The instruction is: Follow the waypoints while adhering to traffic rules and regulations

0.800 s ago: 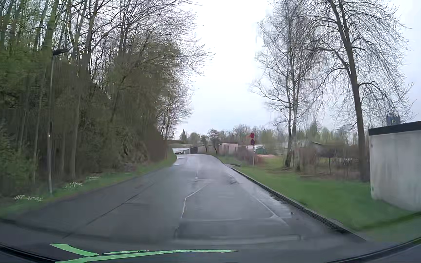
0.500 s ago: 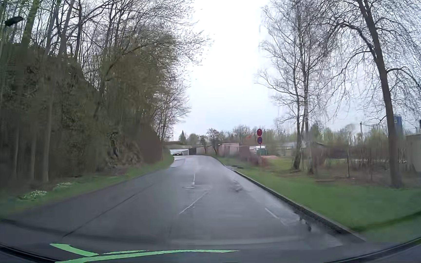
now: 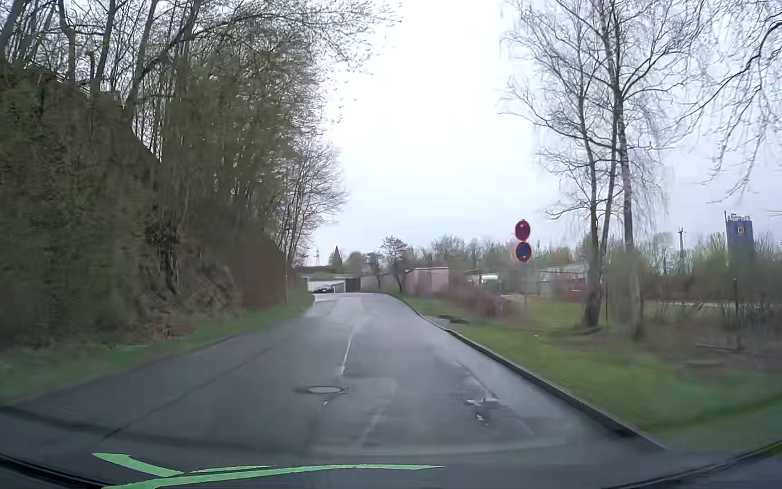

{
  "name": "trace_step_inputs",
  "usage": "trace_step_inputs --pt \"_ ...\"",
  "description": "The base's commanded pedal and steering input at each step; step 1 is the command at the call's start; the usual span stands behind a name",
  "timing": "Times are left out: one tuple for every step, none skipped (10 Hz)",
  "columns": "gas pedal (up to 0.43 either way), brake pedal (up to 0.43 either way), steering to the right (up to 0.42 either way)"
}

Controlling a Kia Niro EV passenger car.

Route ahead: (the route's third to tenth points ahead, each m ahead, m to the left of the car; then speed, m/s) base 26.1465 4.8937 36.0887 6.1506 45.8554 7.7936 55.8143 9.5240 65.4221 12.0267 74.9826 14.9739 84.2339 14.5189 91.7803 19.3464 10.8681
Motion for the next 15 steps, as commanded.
trace_step_inputs --pt "0.189 0.000 -0.002" --pt "0.177 0.000 -0.003" --pt "0.177 0.000 -0.003" --pt "0.177 0.000 -0.005" --pt "0.169 0.000 -0.008" --pt "0.157 0.000 -0.012" --pt "0.157 0.000 -0.014" --pt "0.150 0.000 -0.013" --pt "0.150 0.000 -0.012" --pt "0.150 0.000 -0.011" --pt "0.150 0.000 -0.011" --pt "0.138 0.000 -0.011" --pt "0.138 0.000 -0.011" --pt "0.138 0.000 -0.009" --pt "0.138 0.000 -0.009"
